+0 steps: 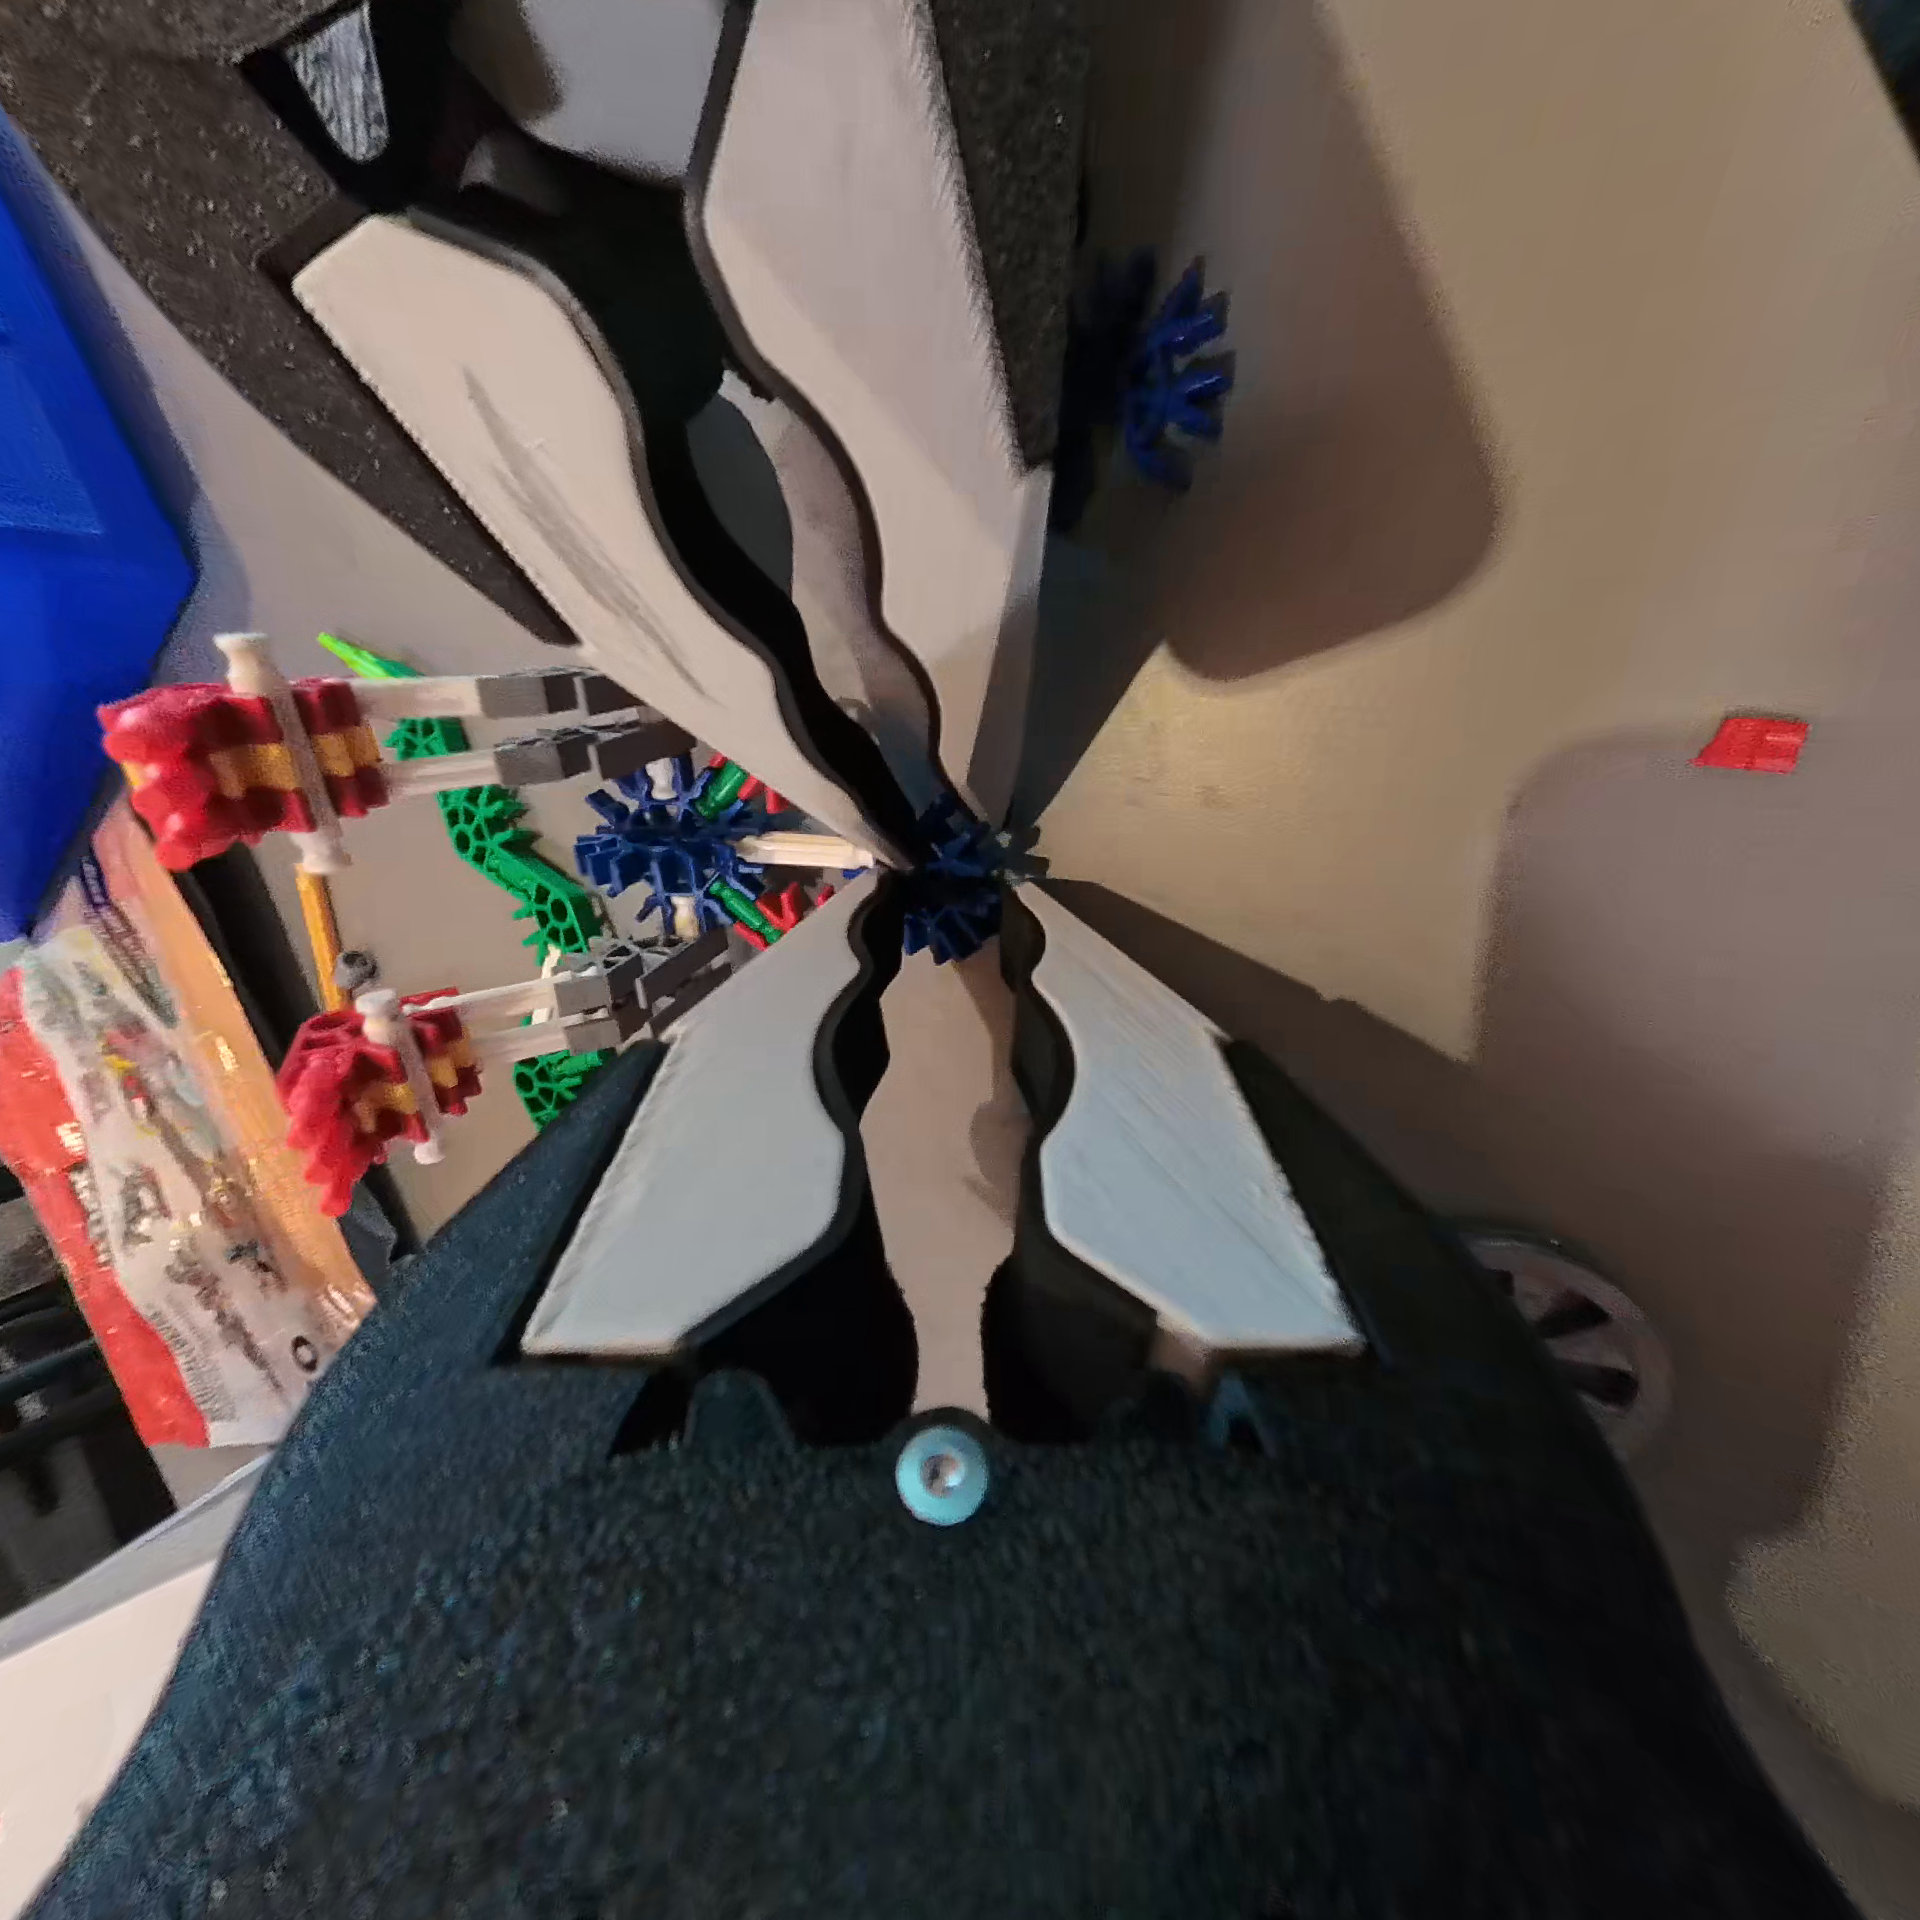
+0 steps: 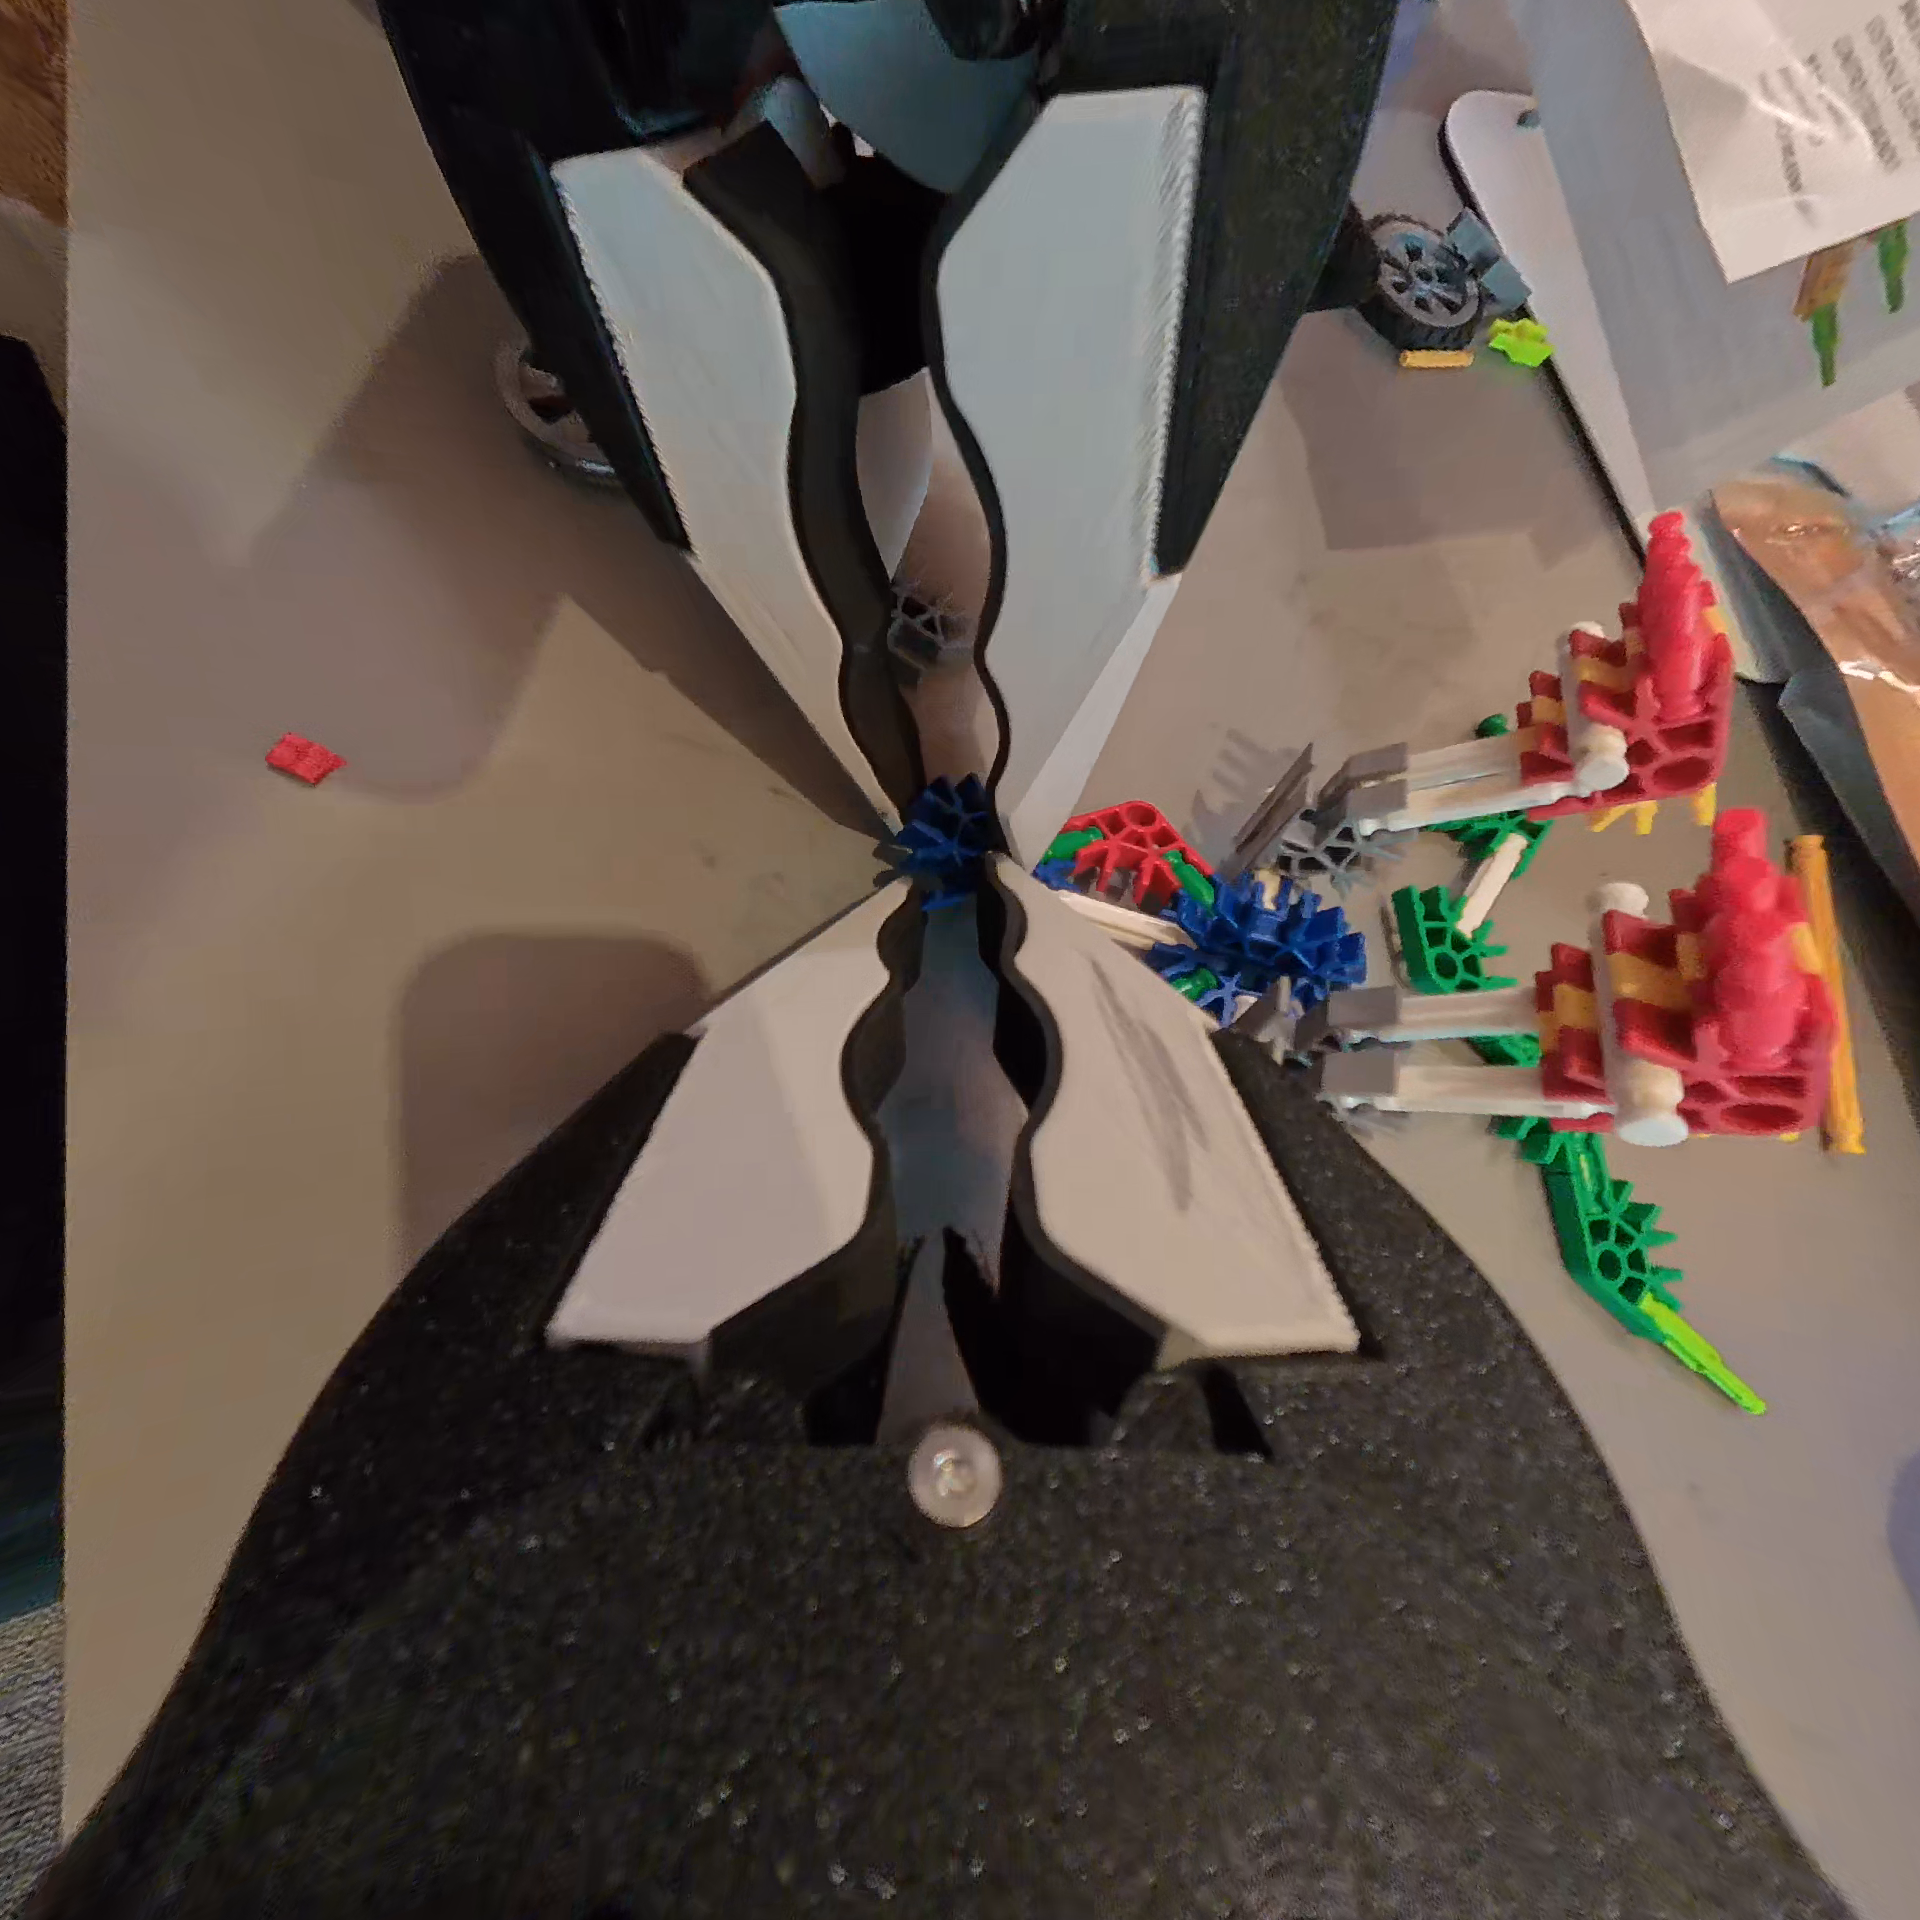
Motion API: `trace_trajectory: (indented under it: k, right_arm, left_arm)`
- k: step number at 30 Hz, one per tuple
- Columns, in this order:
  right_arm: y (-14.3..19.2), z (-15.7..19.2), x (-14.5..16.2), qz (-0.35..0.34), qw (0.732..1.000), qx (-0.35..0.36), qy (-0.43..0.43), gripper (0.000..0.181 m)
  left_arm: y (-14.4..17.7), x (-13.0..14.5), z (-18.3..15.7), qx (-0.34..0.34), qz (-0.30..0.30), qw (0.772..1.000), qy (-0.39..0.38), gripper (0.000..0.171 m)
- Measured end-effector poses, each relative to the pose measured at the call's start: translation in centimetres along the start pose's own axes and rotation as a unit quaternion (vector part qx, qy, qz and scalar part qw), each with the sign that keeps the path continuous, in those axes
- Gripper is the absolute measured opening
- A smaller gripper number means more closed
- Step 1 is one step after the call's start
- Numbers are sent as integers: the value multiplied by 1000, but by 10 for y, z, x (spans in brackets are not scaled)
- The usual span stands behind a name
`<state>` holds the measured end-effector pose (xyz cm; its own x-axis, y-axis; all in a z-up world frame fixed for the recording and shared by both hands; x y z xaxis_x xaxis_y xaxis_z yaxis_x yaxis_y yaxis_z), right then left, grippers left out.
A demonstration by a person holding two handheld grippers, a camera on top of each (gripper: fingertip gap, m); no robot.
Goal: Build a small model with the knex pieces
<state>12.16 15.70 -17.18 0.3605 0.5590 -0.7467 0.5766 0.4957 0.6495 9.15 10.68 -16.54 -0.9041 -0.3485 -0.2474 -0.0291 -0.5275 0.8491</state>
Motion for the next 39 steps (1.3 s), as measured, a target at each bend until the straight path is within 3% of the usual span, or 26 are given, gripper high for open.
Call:
trace_trajectory:
  k: [14, 24, 30, 33, 39]
  right_arm:
    - [3, -13, 6, 13, 988, -106, -111, 9]
    - [3, -13, 10, 31, 982, -135, -127, 9]
    - [12, -17, 4, -21, 989, -97, -106, 9]
    - [16, -18, 3, -32, 989, -93, -107, 9]
    - [22, -24, 3, -55, 982, -101, -148, 8]
  left_arm:
    - [-4, 0, 16, 119, -40, 991, 49, 16]
    - [-6, 1, 20, 204, -77, 972, 88, 14]
    - [2, 3, 22, 79, -104, 986, 105, 14]
    - [9, 2, 22, -16, -92, 993, 71, 25]
    - [10, -4, 18, -108, -87, 990, 23, 19]
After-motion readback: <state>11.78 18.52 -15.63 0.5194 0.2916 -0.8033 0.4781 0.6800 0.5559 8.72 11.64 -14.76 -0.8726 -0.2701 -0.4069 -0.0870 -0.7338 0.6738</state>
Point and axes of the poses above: each gripper's, where its closed fingertips meet, y back along the fingers, x out of its underside, z = x × y across the jaws, the point moved 5 cm from there along y, back along the fingers, and after that the axes turned 7 degrees about -y, right-handed, at the moved point
